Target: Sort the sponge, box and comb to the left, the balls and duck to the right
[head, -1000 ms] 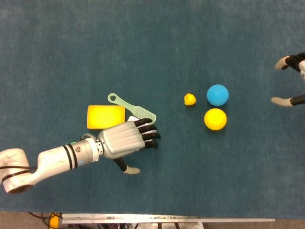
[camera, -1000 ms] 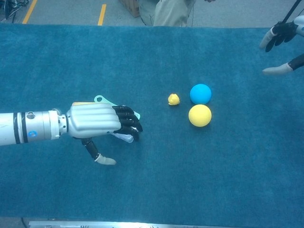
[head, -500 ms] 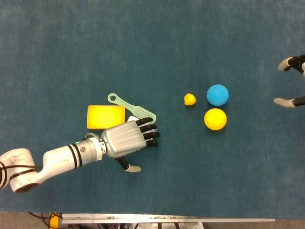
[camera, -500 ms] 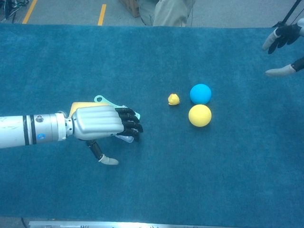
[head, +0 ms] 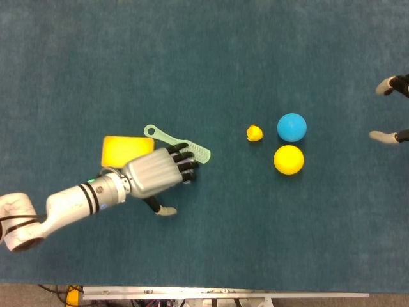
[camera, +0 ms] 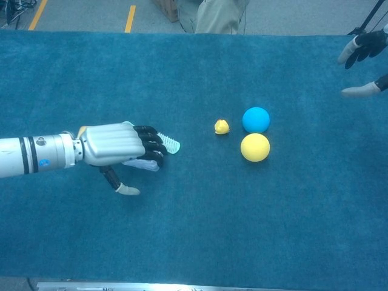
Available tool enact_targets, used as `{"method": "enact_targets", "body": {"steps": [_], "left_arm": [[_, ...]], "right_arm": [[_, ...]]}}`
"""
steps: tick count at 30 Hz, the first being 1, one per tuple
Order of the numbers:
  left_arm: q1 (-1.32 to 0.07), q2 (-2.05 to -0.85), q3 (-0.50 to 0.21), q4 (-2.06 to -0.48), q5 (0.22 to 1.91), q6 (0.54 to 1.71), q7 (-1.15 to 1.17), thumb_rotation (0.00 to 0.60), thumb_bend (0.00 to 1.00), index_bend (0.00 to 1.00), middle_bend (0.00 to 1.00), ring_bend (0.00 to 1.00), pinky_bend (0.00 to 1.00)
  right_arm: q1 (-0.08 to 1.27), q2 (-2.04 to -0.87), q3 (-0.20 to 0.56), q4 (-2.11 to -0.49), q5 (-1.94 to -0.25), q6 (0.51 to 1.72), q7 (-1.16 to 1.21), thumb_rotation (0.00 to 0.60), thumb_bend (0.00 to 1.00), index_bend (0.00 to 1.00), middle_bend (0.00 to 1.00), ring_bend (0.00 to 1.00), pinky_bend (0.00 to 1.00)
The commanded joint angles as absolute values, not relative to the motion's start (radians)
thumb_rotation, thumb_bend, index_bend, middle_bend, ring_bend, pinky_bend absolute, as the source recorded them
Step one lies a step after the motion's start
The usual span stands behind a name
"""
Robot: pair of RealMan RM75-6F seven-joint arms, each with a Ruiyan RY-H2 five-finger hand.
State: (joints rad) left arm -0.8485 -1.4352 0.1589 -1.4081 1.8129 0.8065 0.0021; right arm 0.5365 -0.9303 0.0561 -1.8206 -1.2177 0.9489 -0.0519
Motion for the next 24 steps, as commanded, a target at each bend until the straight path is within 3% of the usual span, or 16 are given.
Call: {"method": "enact_targets", "body": {"steps": [1,13,24], "left_arm": [[-0.844,-1.424,0.162,-1.398,1.797,0.806,0.007,0.270,0.22,0.24,0.14,0.08,0.06],[-0.848,-1.380,0.122,-1.440,1.740,0.838,-0.012,0.272,0.22,0.24,0.14,0.08,0.06],[-0.900,-1.462,0.105,-1.407,1.723,0.773,-0.034,0.268,0.22,0.24,0.14,0.08,0.06]], "right_arm": [[0.535,-0.930,0.058,-1.822,-1.218,0.948,-0.053,0.364,0.00,0.33,0.38,0.29,0.26],[0.521,-0.924,0.064,-1.832,-1.227,0.948,-0.055,0.364,0.00,0.33,0.38,0.29,0.26],[0.504,-0.916,0.064,-1.825,-1.232,0.945,-0.038,0.364,0.00,0.33,0.38,0.29,0.26]]}}
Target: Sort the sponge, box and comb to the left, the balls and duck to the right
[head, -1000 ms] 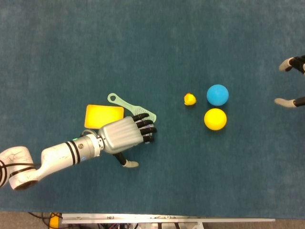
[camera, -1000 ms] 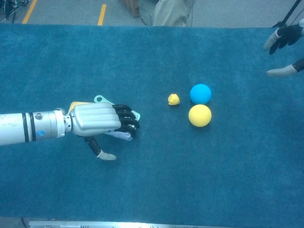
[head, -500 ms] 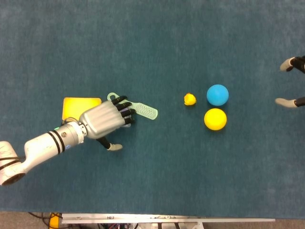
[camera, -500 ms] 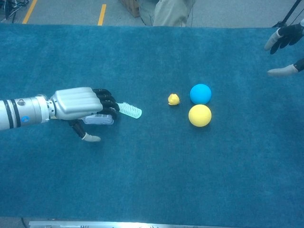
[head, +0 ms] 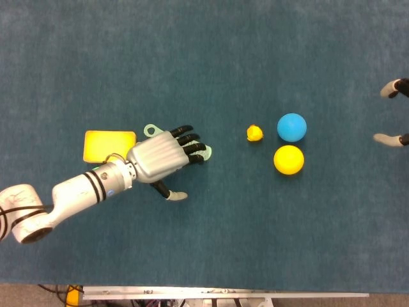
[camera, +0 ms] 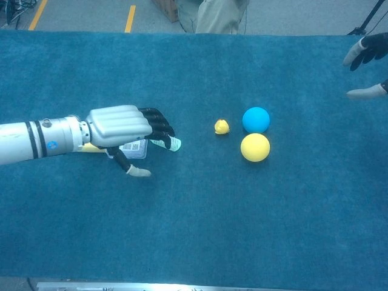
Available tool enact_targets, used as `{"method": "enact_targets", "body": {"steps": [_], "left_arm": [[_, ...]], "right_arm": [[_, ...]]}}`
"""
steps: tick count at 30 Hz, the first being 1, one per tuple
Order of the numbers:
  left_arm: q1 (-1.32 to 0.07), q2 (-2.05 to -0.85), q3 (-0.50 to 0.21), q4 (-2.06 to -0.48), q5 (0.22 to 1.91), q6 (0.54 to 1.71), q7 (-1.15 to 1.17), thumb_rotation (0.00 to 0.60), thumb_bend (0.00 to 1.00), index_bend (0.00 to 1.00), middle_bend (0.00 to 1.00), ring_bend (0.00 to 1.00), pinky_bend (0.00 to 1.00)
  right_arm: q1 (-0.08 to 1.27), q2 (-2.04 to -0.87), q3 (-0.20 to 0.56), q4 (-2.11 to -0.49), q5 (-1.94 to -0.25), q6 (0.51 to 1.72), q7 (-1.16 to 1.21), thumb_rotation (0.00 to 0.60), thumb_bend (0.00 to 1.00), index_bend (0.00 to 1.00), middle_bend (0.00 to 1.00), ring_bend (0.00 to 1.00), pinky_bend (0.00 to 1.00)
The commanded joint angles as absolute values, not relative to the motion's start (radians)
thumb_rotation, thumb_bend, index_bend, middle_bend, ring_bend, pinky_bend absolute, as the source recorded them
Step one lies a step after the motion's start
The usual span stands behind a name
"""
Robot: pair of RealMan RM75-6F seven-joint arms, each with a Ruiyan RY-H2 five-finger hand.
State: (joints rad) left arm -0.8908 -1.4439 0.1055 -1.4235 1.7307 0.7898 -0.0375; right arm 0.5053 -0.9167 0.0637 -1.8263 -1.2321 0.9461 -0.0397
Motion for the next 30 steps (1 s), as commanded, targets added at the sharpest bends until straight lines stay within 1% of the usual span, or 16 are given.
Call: {"method": "enact_targets", "body": {"steps": [1,6,12,25,30], "left_arm": [[-0.903,-1.471,0.104,-1.399,1.719,0.767,-0.035,0.266,0.22,0.24,0.14,0.08,0.06],[-0.914,-1.510,0.090,-1.358,1.684,0.738,-0.035,0.258,0.22,0.24,0.14,0.08,0.06],[-0.917,-1.514,0.090,-1.343,1.663,0.727,-0.029,0.250,0.22,0.24,0.14,0.08,0.06],[-0.902,-1.469,0.107,-1.340,1.625,0.720,0.001,0.251,0.22,0.24,0.14,0.08,0.06],[-0.898,-1.465,0.100,-1.323,1.598,0.713,0.011,0.247,0.22,0.24,0.14,0.08,0.06]], "right_arm": [[0.503,-0.917,0.064,-1.824,-1.233,0.944,-0.037,0.365,0.00,0.33,0.38,0.29,0.26],[0.502,-0.922,0.066,-1.815,-1.229,0.935,-0.030,0.365,0.00,0.33,0.38,0.29,0.26],[0.497,-0.922,0.067,-1.813,-1.235,0.933,-0.023,0.365,0.00,0.33,0.38,0.29,0.26],[0.487,-0.920,0.072,-1.816,-1.240,0.938,-0.017,0.363,0.00,0.33,0.38,0.29,0.26],[0.482,-0.918,0.073,-1.820,-1.240,0.943,-0.019,0.364,0.00,0.33,0.38,0.29,0.26]]}}
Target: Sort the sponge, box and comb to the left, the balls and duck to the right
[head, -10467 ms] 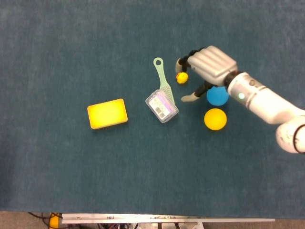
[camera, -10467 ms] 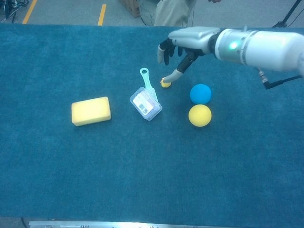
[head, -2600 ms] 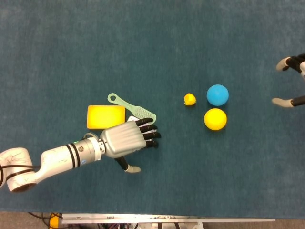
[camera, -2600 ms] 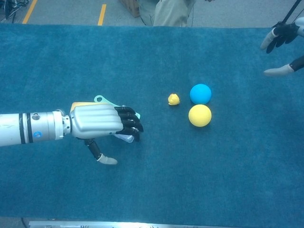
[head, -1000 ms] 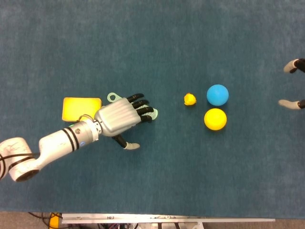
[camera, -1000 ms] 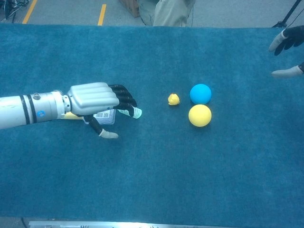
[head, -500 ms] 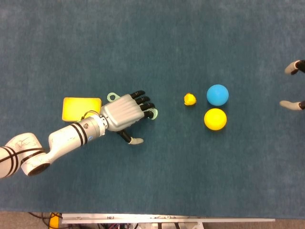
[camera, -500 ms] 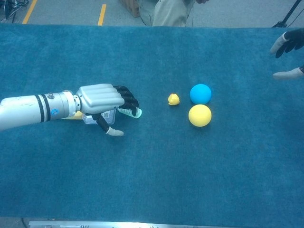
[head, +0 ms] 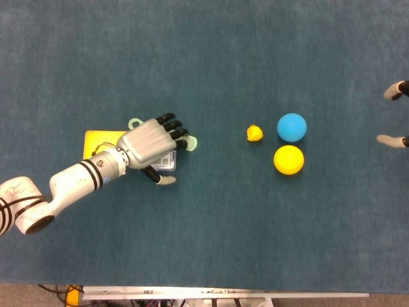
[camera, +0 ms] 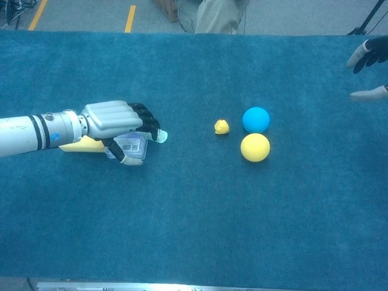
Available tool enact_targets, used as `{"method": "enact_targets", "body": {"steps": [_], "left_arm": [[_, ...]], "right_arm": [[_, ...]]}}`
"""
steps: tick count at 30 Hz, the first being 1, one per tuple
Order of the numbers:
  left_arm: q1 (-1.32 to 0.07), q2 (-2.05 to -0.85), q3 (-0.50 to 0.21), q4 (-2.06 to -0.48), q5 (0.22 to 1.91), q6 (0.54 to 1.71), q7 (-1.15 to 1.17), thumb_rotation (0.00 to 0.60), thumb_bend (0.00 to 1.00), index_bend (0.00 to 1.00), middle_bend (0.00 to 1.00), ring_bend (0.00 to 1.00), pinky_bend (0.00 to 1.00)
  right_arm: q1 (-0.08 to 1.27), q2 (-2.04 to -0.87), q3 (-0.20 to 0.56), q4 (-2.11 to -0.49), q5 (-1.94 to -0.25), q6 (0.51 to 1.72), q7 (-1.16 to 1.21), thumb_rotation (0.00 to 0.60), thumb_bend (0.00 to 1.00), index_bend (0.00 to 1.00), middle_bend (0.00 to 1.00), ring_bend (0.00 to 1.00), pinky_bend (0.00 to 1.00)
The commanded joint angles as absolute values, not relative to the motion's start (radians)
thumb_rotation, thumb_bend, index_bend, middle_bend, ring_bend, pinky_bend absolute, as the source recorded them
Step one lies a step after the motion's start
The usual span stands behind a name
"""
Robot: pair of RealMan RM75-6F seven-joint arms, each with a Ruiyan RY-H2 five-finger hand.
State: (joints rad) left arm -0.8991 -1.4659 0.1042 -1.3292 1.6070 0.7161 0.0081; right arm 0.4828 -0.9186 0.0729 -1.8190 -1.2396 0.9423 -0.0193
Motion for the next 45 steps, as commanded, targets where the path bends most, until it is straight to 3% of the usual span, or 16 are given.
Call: {"method": "enact_targets", "body": {"steps": [1,10,17,20,21,23,24,25,28,41,45], "left_arm": [[-0.897,-1.465,0.096,-1.320,1.592,0.712,0.011,0.247,0.22,0.24,0.14,0.08,0.06],[-0.886,-1.439,0.068,-1.314,1.548,0.728,0.020,0.248,0.22,0.24,0.14,0.08,0.06],[-0.839,-1.345,0.057,-1.428,1.534,0.819,0.070,0.241,0.22,0.24,0.14,0.08,0.06],[-0.799,-1.297,0.050,-1.485,1.513,0.881,0.106,0.230,0.22,0.23,0.14,0.08,0.06],[-0.779,-1.276,0.046,-1.513,1.499,0.909,0.125,0.245,0.22,0.23,0.15,0.08,0.06],[-0.741,-1.242,0.039,-1.559,1.473,0.963,0.158,0.373,0.22,0.23,0.15,0.08,0.06],[-0.724,-1.228,0.038,-1.576,1.464,0.986,0.172,0.467,0.22,0.23,0.15,0.08,0.06],[-0.708,-1.214,0.036,-1.593,1.454,1.007,0.183,0.513,0.22,0.23,0.15,0.09,0.06],[-0.652,-1.180,0.029,-1.637,1.430,1.087,0.207,0.600,0.22,0.23,0.15,0.09,0.06],[-0.381,-1.130,0.018,-1.685,1.401,1.439,0.109,0.600,0.22,0.23,0.17,0.10,0.06],[-0.319,-1.117,0.038,-1.672,1.408,1.480,0.078,0.600,0.22,0.24,0.17,0.10,0.06]], "right_arm": [[0.481,-0.917,0.073,-1.821,-1.240,0.944,-0.019,0.363,0.00,0.33,0.38,0.29,0.26],[0.471,-0.909,0.076,-1.829,-1.245,0.954,-0.015,0.362,0.00,0.33,0.38,0.29,0.26],[0.458,-0.900,0.077,-1.835,-1.253,0.972,-0.010,0.365,0.00,0.33,0.38,0.29,0.26],[0.447,-0.893,0.072,-1.835,-1.256,0.988,-0.028,0.440,0.00,0.33,0.38,0.29,0.26],[0.441,-0.892,0.070,-1.834,-1.257,1.000,-0.045,0.505,0.00,0.33,0.38,0.29,0.26],[0.430,-0.891,0.067,-1.835,-1.258,1.023,-0.069,0.578,0.00,0.33,0.38,0.29,0.26],[0.424,-0.891,0.066,-1.835,-1.258,1.034,-0.078,0.598,0.00,0.33,0.38,0.29,0.26],[0.418,-0.891,0.066,-1.836,-1.256,1.044,-0.085,0.600,0.01,0.33,0.38,0.29,0.26],[0.398,-0.894,0.066,-1.836,-1.249,1.079,-0.100,0.600,0.03,0.33,0.38,0.29,0.26],[0.286,-0.940,0.057,-1.809,-1.259,1.272,-0.176,0.600,0.05,0.33,0.38,0.28,0.26],[0.261,-0.942,0.052,-1.808,-1.268,1.298,-0.172,0.600,0.05,0.33,0.38,0.28,0.26]]}}
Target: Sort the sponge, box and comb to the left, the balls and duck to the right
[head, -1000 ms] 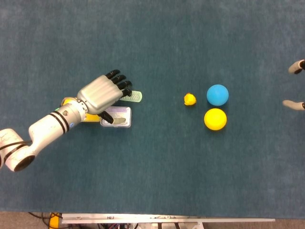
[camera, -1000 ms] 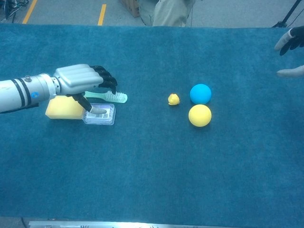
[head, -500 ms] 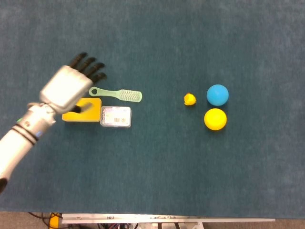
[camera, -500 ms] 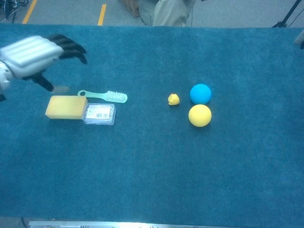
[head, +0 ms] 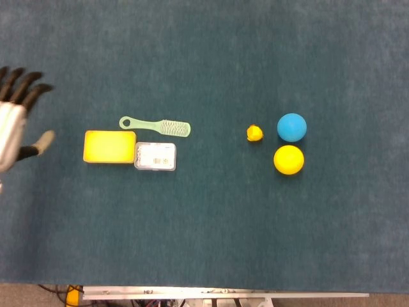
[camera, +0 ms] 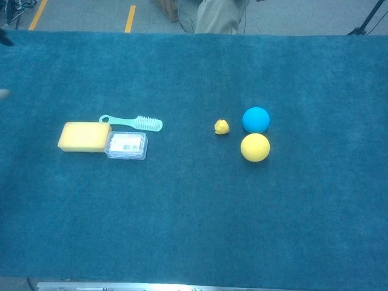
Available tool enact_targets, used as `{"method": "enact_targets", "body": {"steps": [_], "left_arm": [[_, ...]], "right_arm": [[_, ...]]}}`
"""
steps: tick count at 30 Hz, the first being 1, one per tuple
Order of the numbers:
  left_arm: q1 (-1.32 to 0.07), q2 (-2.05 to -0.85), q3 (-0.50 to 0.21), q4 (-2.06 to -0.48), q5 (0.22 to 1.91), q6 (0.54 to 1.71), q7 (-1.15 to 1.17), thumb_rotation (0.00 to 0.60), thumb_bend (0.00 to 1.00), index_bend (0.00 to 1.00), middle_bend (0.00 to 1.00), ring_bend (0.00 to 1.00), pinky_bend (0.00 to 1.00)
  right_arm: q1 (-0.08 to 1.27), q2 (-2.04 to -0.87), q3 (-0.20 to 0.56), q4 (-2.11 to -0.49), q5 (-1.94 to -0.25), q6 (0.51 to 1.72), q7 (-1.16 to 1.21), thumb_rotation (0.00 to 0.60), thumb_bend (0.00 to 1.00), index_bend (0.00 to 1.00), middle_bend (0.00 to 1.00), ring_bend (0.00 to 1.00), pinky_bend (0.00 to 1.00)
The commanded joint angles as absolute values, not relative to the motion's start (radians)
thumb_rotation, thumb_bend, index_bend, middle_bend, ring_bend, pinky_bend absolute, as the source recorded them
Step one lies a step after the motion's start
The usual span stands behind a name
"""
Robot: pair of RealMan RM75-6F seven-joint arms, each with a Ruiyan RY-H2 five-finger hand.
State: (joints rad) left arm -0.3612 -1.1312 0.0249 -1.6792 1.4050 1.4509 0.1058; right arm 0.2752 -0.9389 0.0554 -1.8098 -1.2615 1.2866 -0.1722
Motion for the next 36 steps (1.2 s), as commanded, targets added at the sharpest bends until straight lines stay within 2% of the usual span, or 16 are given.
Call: {"method": "enact_targets", "body": {"steps": [1,14,24,36], "left_arm": [[-0.307,-1.112,0.043,-1.672,1.409,1.485,0.077,0.600,0.22,0.24,0.17,0.10,0.06],[-0.153,-1.127,0.061,-1.647,1.488,1.644,0.090,0.600,0.22,0.24,0.18,0.10,0.06],[-0.100,-1.146,0.045,-1.643,1.515,1.681,0.099,0.600,0.22,0.24,0.18,0.10,0.06],[-0.068,-1.145,0.019,-1.648,1.508,1.672,0.111,0.600,0.22,0.24,0.18,0.10,0.06]], "right_arm": [[0.257,-0.942,0.051,-1.809,-1.269,1.299,-0.171,0.600,0.05,0.33,0.38,0.28,0.26],[0.180,-0.949,0.022,-1.829,-1.313,1.383,-0.224,0.600,0.05,0.33,0.38,0.27,0.26],[0.148,-0.954,0.014,-1.828,-1.331,1.397,-0.229,0.600,0.05,0.33,0.38,0.27,0.26],[0.127,-0.950,0.015,-1.835,-1.344,1.400,-0.226,0.600,0.05,0.33,0.38,0.27,0.26]]}}
